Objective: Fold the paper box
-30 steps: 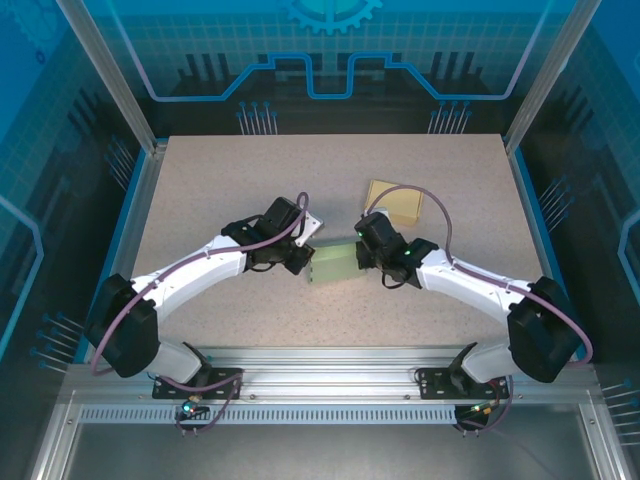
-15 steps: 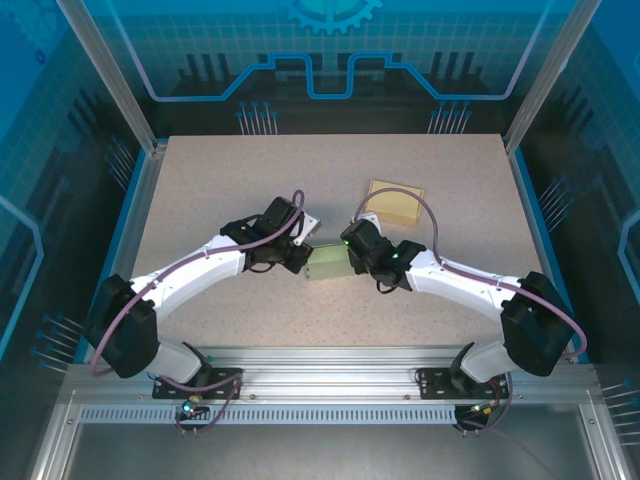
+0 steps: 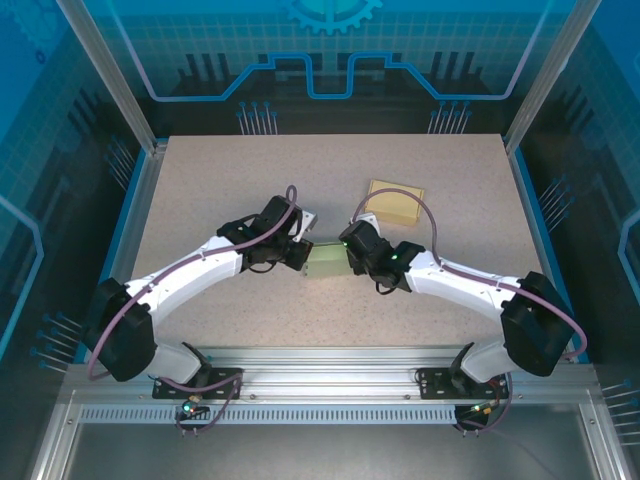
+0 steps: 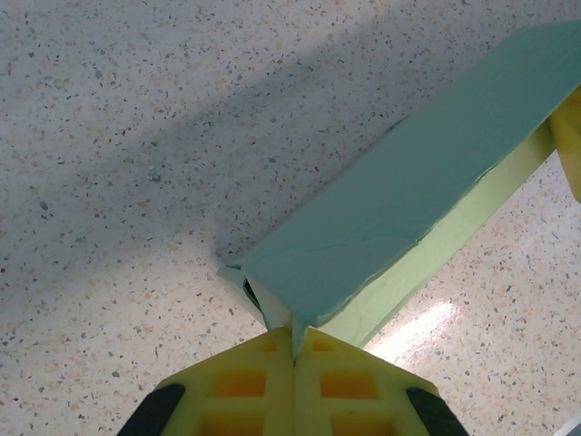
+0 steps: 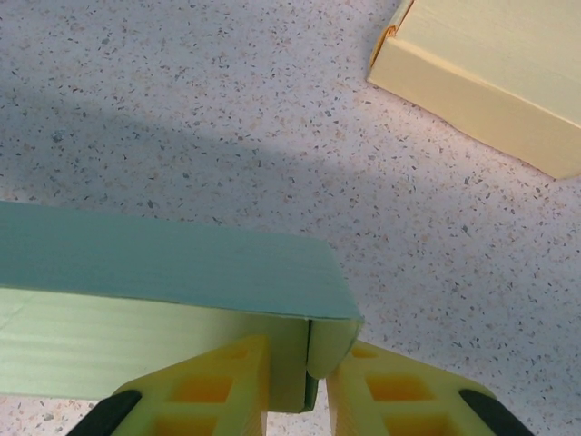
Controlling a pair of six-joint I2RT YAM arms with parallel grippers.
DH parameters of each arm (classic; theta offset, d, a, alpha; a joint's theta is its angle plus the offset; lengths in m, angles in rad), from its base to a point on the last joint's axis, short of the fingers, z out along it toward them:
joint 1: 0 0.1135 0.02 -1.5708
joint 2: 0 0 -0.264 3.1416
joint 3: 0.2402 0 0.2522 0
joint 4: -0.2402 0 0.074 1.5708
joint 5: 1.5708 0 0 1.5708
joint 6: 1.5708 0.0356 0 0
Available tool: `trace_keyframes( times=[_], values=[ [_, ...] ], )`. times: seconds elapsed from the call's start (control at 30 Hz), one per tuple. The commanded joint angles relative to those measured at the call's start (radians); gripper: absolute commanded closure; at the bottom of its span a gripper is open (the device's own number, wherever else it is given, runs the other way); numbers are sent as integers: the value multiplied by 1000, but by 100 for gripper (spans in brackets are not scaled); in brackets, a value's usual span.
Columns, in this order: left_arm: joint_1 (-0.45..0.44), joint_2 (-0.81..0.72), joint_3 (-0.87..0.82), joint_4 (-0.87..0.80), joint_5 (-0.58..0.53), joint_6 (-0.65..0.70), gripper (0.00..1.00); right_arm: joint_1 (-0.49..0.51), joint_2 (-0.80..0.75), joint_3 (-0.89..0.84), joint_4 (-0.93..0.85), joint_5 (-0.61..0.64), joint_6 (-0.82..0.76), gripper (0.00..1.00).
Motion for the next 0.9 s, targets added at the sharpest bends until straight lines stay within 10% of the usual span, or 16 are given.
trace_keyframes(
  times=[0.0,0.87],
  values=[
    [10,-22,-10,50,69,-56,97,32,25,11,-4,-21,-5,76],
    [74,-34,-101,92,122,-143,98,54,68,40,-33,24,-19,77]
  ],
)
